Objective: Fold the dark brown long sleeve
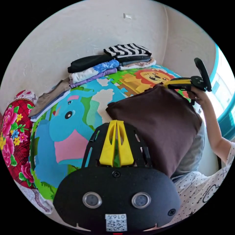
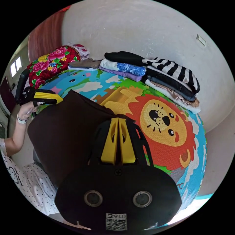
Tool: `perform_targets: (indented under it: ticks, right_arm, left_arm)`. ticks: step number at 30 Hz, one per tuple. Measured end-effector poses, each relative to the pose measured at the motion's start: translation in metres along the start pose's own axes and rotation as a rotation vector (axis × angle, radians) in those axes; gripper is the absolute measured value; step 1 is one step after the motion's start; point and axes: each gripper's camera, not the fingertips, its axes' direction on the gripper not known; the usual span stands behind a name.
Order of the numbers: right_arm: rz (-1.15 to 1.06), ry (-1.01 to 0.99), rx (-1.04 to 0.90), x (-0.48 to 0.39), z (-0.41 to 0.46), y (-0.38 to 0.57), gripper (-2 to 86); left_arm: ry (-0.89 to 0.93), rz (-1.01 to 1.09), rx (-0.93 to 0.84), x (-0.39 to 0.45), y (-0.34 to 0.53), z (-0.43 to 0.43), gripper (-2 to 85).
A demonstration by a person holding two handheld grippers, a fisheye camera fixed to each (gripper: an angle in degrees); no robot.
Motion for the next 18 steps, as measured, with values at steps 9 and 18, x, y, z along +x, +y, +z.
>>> perform_targets:
  ticks: [9,18]
  right_arm:
    - [-0.167,-0.143,0.196,-0.122,-0.097,-0.061,-0.4]
    - [-0.409,-0.129,-0.118,-0.216,-0.053,-0.203,-0.4]
  left_arm:
    - [-0.130,0.100,-0.065,0.080,0.025,-0.027,-1.0]
    - [0.029,-0.156,0.102,0.041,0.078,-0.042,-1.0]
